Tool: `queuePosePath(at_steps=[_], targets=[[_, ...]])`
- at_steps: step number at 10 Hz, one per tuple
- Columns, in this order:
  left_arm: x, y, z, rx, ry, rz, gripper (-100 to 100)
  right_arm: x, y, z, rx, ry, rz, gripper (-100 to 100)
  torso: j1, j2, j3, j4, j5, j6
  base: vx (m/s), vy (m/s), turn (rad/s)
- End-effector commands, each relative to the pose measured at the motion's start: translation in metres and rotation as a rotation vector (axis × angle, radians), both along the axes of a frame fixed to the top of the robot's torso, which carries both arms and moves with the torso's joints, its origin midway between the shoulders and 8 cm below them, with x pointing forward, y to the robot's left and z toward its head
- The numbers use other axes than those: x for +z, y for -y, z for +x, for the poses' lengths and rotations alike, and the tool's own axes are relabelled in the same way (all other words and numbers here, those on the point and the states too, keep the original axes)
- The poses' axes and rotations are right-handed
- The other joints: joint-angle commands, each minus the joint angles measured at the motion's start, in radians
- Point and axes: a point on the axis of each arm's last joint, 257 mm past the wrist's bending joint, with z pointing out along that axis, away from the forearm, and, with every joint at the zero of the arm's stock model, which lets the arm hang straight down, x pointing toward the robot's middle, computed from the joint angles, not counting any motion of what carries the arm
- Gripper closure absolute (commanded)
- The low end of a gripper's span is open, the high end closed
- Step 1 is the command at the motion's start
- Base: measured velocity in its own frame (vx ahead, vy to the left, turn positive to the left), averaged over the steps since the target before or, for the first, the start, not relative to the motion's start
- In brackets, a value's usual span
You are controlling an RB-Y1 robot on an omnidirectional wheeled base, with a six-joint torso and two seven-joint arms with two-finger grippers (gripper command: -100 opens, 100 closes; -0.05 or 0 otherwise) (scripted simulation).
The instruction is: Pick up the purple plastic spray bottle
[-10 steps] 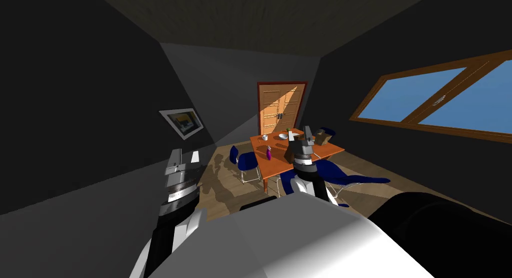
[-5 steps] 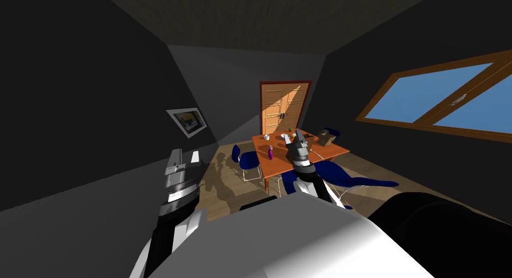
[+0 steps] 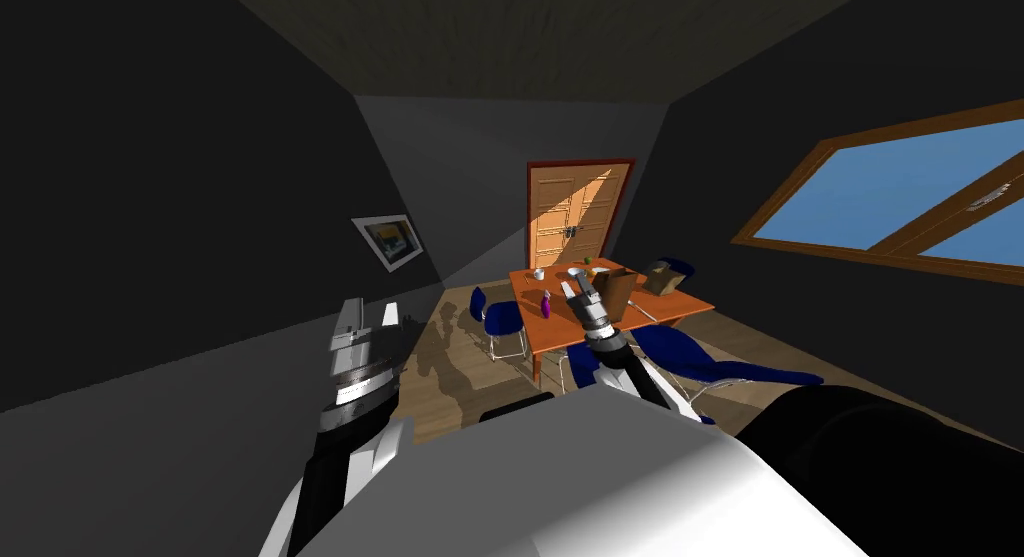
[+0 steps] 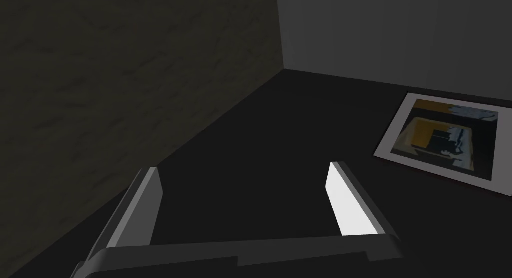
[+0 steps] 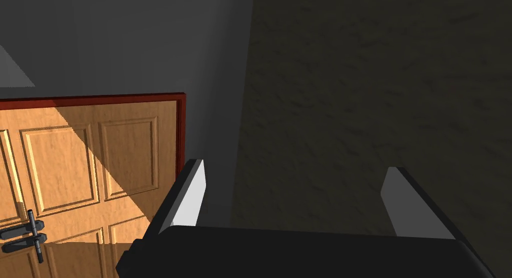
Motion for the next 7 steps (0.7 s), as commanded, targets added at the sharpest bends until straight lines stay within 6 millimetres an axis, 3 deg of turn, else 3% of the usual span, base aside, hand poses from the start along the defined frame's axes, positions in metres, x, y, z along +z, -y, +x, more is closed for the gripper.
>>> queuePosePath(at_steps=[1, 3, 4, 6, 7], targets=[[0.0, 0.0, 0.0, 0.0, 0.0, 0.0, 0, -0.01, -0.001, 0.005, 0.011, -0.027, -0.026, -100, 0.0, 0.0, 0.0, 0.0, 0.0, 0.0, -0.036, 0.024, 0.055], [0.0, 0.0, 0.0, 0.0, 0.0, 0.0, 0, -0.044, -0.001, 0.013, 0.032, -0.115, -0.09, -100, 0.0, 0.0, 0.0, 0.0, 0.0, 0.0, -0.048, 0.035, 0.13], [0.0, 0.0, 0.0, 0.0, 0.0, 0.0, 0, -0.047, -0.001, 0.013, 0.037, -0.121, -0.101, -100, 0.0, 0.001, 0.0, 0.0, 0.0, 0.0, -0.042, 0.027, 0.058], [0.0, 0.0, 0.0, 0.0, 0.0, 0.0, 0, -0.086, 0.004, 0.019, 0.049, -0.217, -0.165, -100, 0.0, 0.0, 0.0, 0.0, 0.0, 0.0, -0.05, 0.033, 0.134], [0.0, 0.0, 0.0, 0.0, 0.0, 0.0, 0, -0.086, 0.004, 0.018, 0.056, -0.22, -0.179, -100, 0.0, 0.001, 0.001, 0.0, 0.0, 0.0, -0.041, 0.033, 0.066]])
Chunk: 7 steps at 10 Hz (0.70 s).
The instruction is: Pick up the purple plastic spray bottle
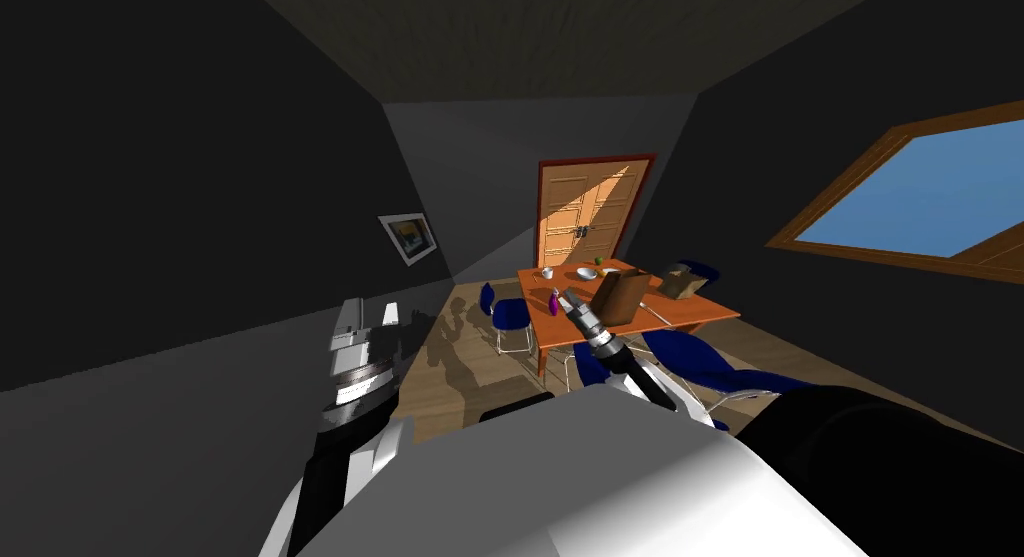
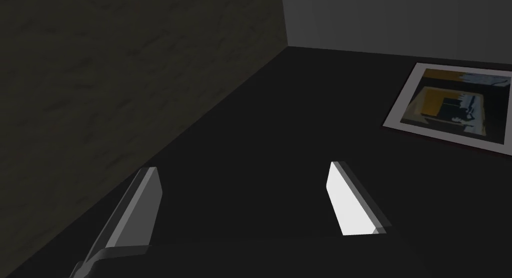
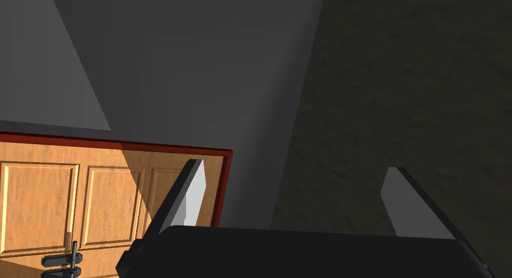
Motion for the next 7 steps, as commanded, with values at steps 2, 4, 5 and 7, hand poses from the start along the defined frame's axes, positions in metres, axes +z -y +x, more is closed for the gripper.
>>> queuePosePath(at_steps=[2, 4, 5, 7], targets=[[0.0, 0.0, 0.0, 0.0, 0.0, 0.0, 0, -0.04, 0.01, 0.002, 0.011, -0.104, -0.077, -100, 0.0, 0.0, 0.0, 0.0, 0.0, 0.0, -0.045, 0.048, 0.152], [0.0, 0.0, 0.0, 0.0, 0.0, 0.0, 0, -0.065, 0.019, 0.002, 0.017, -0.165, -0.128, -100, 0.0, 0.0, 0.0, 0.0, 0.0, 0.0, -0.037, 0.034, 0.091], [0.0, 0.0, 0.0, 0.0, 0.0, 0.0, 0, -0.086, 0.028, 0.0, 0.014, -0.216, -0.16, -100, 0.0, 0.0, 0.0, 0.0, 0.0, 0.0, -0.038, 0.041, 0.192], [0.0, 0.0, 0.0, 0.0, 0.0, 0.0, 0, -0.107, 0.038, -0.003, 0.018, -0.271, -0.21, -100, 0.0, -0.001, 0.0, 0.0, 0.0, 0.0, -0.026, 0.034, 0.09]])
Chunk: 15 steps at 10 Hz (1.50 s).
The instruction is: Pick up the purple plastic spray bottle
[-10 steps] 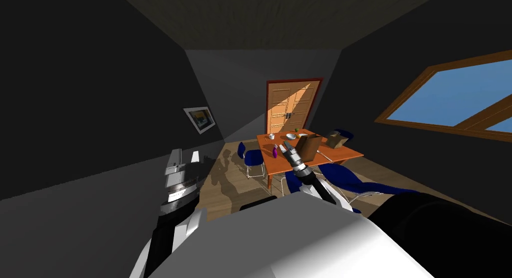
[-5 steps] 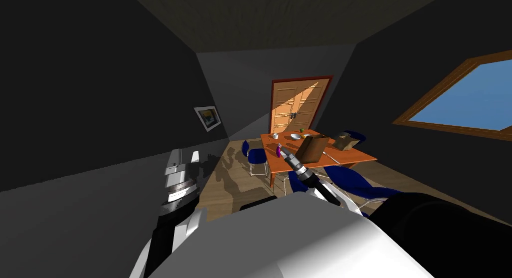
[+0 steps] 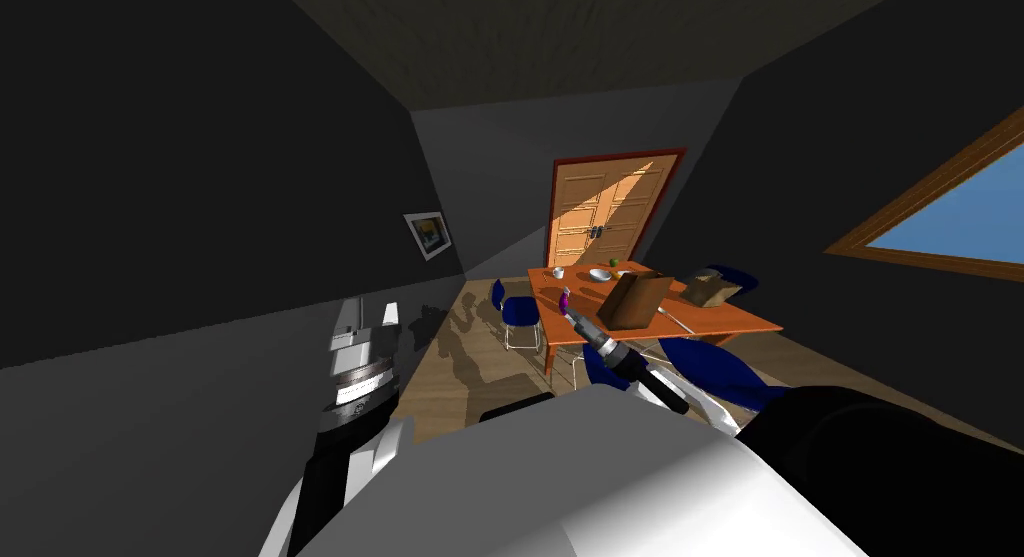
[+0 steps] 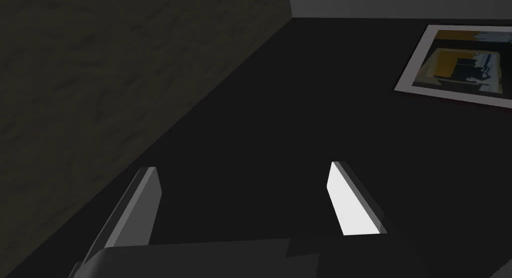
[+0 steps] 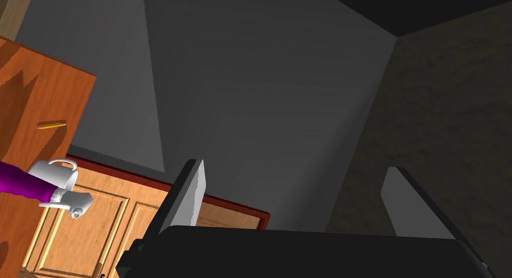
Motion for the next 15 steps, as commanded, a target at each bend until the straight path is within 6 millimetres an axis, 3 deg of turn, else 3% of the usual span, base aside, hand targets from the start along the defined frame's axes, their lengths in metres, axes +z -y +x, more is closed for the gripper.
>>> queuePosePath(at_steps=[1, 2, 5, 6, 8, 9, 12, 13, 14, 15], targets=[[0.0, 0.0, 0.0, 0.0, 0.0, 0.0, 0, -0.029, 0.017, -0.005, -0.007, -0.076, -0.053, -100, 0.0, 0.0, 0.0, 0.0, 0.0, 0.0, -0.024, 0.054, 0.208], [0.0, 0.0, 0.0, 0.0, 0.0, 0.0, 0, -0.031, 0.019, -0.005, -0.004, -0.081, -0.062, -100, 0.001, 0.0, 0.0, 0.0, 0.0, 0.0, -0.011, 0.035, 0.079], [0.0, 0.0, 0.0, 0.0, 0.0, 0.0, 0, -0.09, 0.062, -0.025, -0.03, -0.243, -0.178, -100, 0.0, -0.002, -0.001, 0.0, 0.0, 0.0, 0.011, 0.042, 0.219], [0.0, 0.0, 0.0, 0.0, 0.0, 0.0, 0, -0.092, 0.064, -0.025, -0.031, -0.248, -0.182, -100, 0.0, -0.003, -0.002, -0.001, 0.0, 0.0, 0.022, 0.033, 0.051], [0.0, 0.0, 0.0, 0.0, 0.0, 0.0, 0, -0.13, 0.102, -0.046, -0.062, -0.364, -0.26, -100, -0.001, -0.003, -0.002, -0.001, 0.0, 0.0, 0.033, 0.034, 0.211], [0.0, 0.0, 0.0, 0.0, 0.0, 0.0, 0, -0.13, 0.102, -0.046, -0.062, -0.364, -0.26, -100, -0.001, -0.004, -0.002, -0.001, 0.0, 0.0, 0.048, 0.018, 0.116], [0.0, 0.0, 0.0, 0.0, 0.0, 0.0, 0, -0.181, 0.163, -0.09, -0.126, -0.541, -0.368, -100, -0.001, -0.007, -0.004, -0.001, 0.0, 0.0, 0.08, 0.029, 0.283], [0.0, 0.0, 0.0, 0.0, 0.0, 0.0, 0, -0.182, 0.165, -0.091, -0.128, -0.545, -0.37, -100, -0.001, -0.008, -0.005, -0.002, 0.0, 0.0, 0.073, 0.011, 0.06], [0.0, 0.0, 0.0, 0.0, 0.0, 0.0, 0, -0.197, 0.186, -0.108, -0.152, -0.603, -0.403, -100, -0.001, -0.007, -0.004, -0.002, 0.0, 0.001, 0.071, 0.012, 0.187], [0.0, 0.0, 0.0, 0.0, 0.0, 0.0, 0, -0.198, 0.187, -0.109, -0.155, -0.606, -0.405, -100, -0.001, -0.007, -0.004, -0.001, 0.0, 0.0, 0.058, 0.001, 0.106]])
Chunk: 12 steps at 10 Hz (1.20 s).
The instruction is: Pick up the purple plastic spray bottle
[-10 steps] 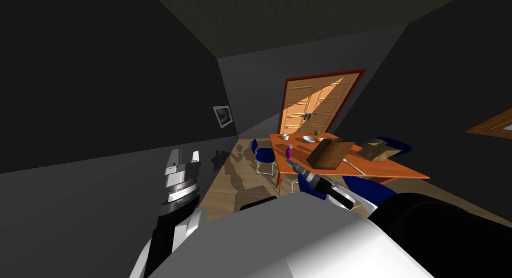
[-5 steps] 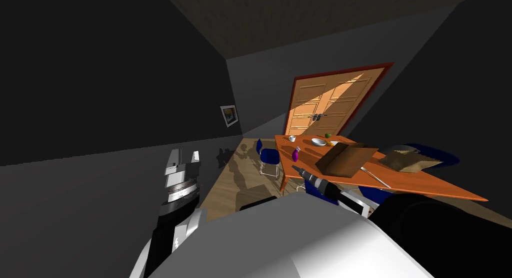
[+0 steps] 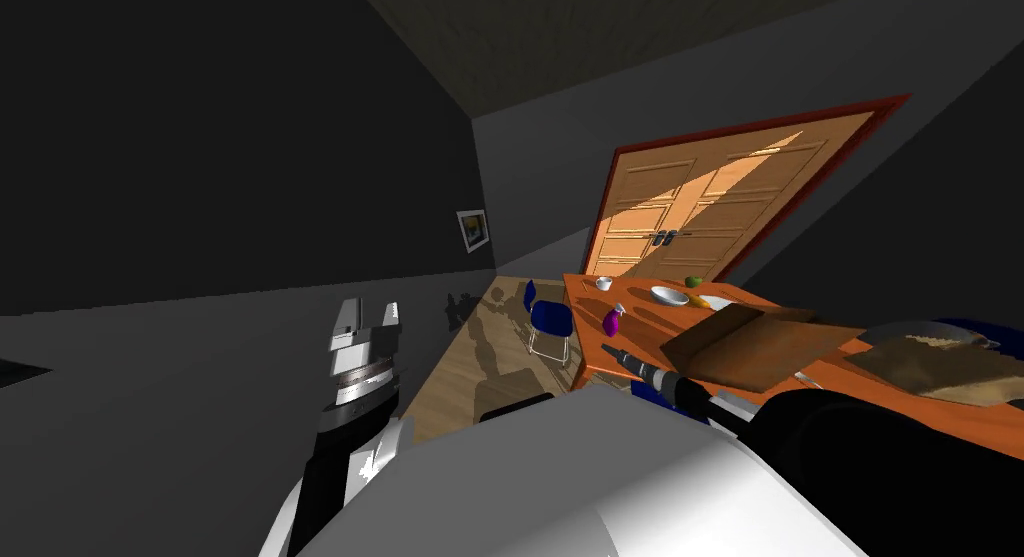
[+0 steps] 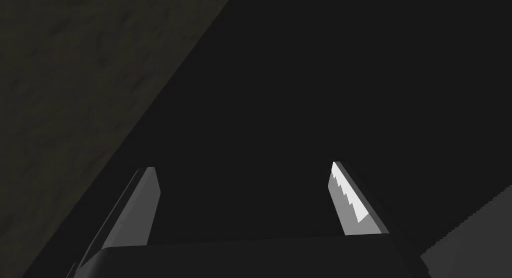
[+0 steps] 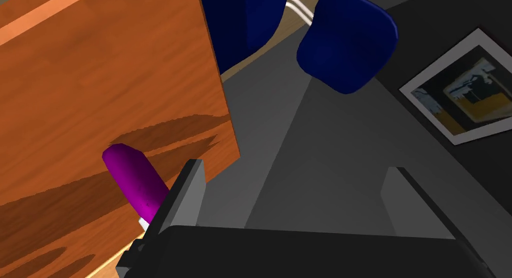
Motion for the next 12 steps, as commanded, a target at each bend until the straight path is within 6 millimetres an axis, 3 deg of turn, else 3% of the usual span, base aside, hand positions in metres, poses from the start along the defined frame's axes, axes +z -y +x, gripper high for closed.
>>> queuePosePath(at_steps=[1, 2, 3, 4, 5, 6, 8, 9, 12], targets=[[0.0, 0.0, 0.0, 0.0, 0.0, 0.0, 0, -0.017, 0.023, -0.022, -0.027, -0.063, -0.041, -100, 0.0, 0.0, 0.0, 0.0, 0.0, 0.0, 0.065, -0.007, 0.192], [0.0, 0.0, 0.0, 0.0, 0.0, 0.0, 0, -0.019, 0.026, -0.024, -0.032, -0.069, -0.045, -100, -0.001, 0.0, 0.0, 0.0, 0.0, 0.0, 0.059, -0.011, 0.134], [0.0, 0.0, 0.0, 0.0, 0.0, 0.0, 0, -0.03, 0.048, -0.045, -0.059, -0.126, -0.083, -100, -0.001, 0.0, 0.0, 0.0, 0.0, 0.0, 0.08, 0.001, 0.186], [0.0, 0.0, 0.0, 0.0, 0.0, 0.0, 0, -0.03, 0.049, -0.045, -0.06, -0.126, -0.083, -100, 0.0, -0.001, 0.0, 0.0, 0.0, -0.001, 0.071, 0.003, 0.137], [0.0, 0.0, 0.0, 0.0, 0.0, 0.0, 0, -0.038, 0.067, -0.064, -0.08, -0.175, -0.116, -100, 0.0, -0.001, 0.0, 0.0, 0.0, 0.0, 0.082, 0.011, 0.239], [0.0, 0.0, 0.0, 0.0, 0.0, 0.0, 0, -0.04, 0.071, -0.067, -0.087, -0.183, -0.122, -100, 0.001, -0.001, -0.001, 0.0, 0.0, -0.001, 0.068, -0.006, 0.103], [0.0, 0.0, 0.0, 0.0, 0.0, 0.0, 0, -0.053, 0.115, -0.113, -0.139, -0.293, -0.199, -100, -0.001, -0.001, -0.001, 0.0, 0.0, 0.0, 0.094, -0.018, 0.26], [0.0, 0.0, 0.0, 0.0, 0.0, 0.0, 0, -0.053, 0.115, -0.113, -0.139, -0.293, -0.199, -100, -0.002, -0.003, -0.001, 0.0, 0.0, -0.001, 0.085, -0.034, 0.119], [0.0, 0.0, 0.0, 0.0, 0.0, 0.0, 0, -0.059, 0.171, -0.178, -0.206, -0.436, -0.304, -100, -0.002, -0.003, -0.002, -0.001, 0.0, -0.001, 0.105, -0.027, 0.26]])
